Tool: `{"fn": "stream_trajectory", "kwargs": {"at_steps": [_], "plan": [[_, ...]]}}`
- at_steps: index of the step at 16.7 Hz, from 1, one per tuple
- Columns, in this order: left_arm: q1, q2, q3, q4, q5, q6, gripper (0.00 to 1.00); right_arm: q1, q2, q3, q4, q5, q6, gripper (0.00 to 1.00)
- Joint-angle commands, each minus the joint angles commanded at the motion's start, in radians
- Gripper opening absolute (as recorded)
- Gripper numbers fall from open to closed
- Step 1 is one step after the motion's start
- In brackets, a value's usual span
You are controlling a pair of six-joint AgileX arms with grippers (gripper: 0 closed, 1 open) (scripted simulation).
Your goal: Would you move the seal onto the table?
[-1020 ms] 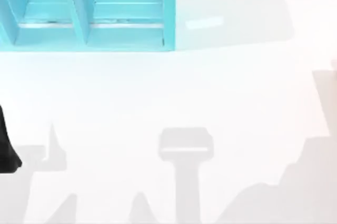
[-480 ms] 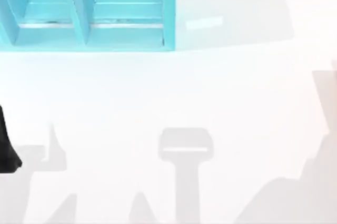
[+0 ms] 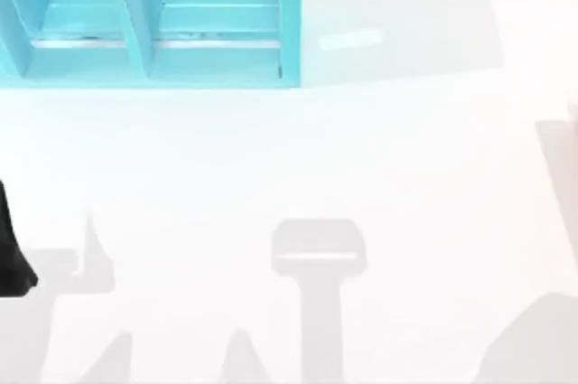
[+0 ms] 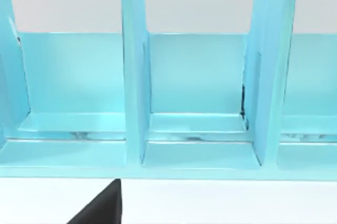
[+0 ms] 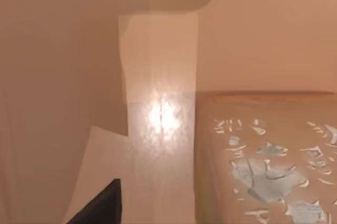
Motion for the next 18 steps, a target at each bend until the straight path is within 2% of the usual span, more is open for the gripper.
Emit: {"fn": "stream_trajectory", "kwargs": {"at_steps": [3,16,18], "plan": [[0.000,0.000,0.000,0.000,0.000,0.000,1.00,0.000,0.000,0.000,0.000,0.000,0.000,1.00],[0.000,0.000,0.000,0.000,0.000,0.000,1.00,0.000,0.000,0.000,0.000,0.000,0.000,0.02],[0.000,0.000,0.000,0.000,0.000,0.000,1.00,0.000,0.000,0.000,0.000,0.000,0.000,0.00]]}}
